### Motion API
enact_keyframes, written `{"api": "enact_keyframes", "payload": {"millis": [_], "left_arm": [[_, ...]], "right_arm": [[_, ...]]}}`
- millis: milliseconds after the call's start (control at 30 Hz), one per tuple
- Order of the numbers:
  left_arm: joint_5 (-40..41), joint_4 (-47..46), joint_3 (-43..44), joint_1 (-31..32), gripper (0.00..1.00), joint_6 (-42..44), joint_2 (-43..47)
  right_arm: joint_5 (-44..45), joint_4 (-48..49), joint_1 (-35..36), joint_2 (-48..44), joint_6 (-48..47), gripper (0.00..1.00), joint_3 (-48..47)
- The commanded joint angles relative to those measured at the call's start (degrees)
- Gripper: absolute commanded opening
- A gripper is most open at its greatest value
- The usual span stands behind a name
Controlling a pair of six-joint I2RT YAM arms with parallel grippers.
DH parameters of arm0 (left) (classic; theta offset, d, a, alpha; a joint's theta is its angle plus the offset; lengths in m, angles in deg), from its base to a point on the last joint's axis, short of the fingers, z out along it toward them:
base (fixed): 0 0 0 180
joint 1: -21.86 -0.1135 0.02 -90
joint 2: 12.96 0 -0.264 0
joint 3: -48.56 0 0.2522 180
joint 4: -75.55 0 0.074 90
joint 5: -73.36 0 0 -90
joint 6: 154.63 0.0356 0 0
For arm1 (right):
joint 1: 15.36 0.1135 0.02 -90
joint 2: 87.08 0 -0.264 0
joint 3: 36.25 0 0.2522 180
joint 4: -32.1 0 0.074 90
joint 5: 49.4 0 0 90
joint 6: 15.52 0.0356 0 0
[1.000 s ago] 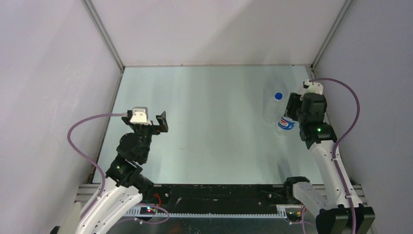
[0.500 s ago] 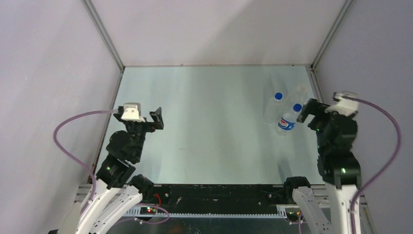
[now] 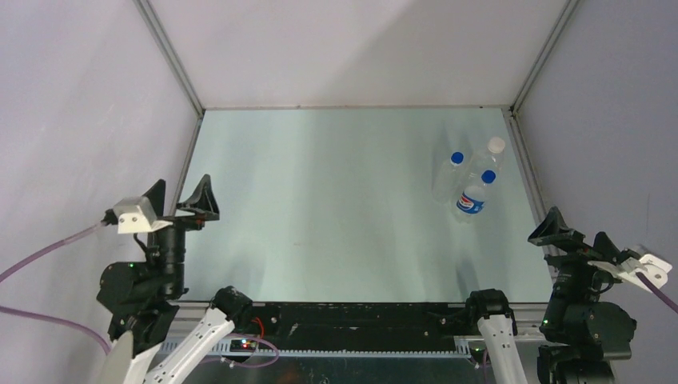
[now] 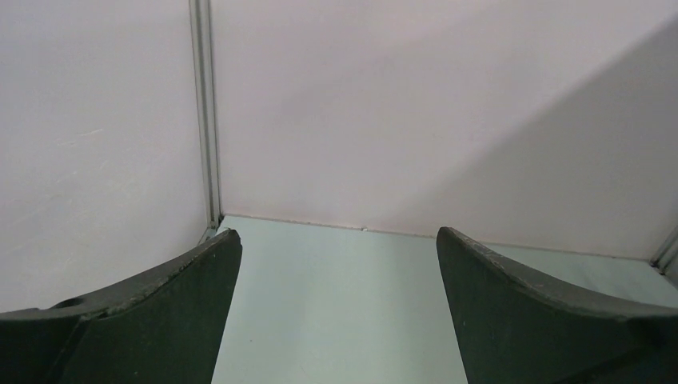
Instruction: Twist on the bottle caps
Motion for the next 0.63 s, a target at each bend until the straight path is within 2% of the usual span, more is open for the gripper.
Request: {"api": "enact_keyframes", "payload": {"millis": [0,300,600], "left_arm": [[2.5,1.8,-0.5,-0.5,0.98,0.2,3.3],[3.3,2.9,-3.6,-0.5,0.98,-2.3,7.0],[2.0,3.4,-3.8,-0.5,0.98,-4.0,4.9]], "right_arm": [[-0.6,0.6,-0.1,-1.8,-1.9,0.99,0.4],[-8.2,2.9,-0.1,-2.5,-2.7,0.99,0.4],[-10.6,4.3,-0.1,-1.1,-2.0,0.99,-0.4]]}}
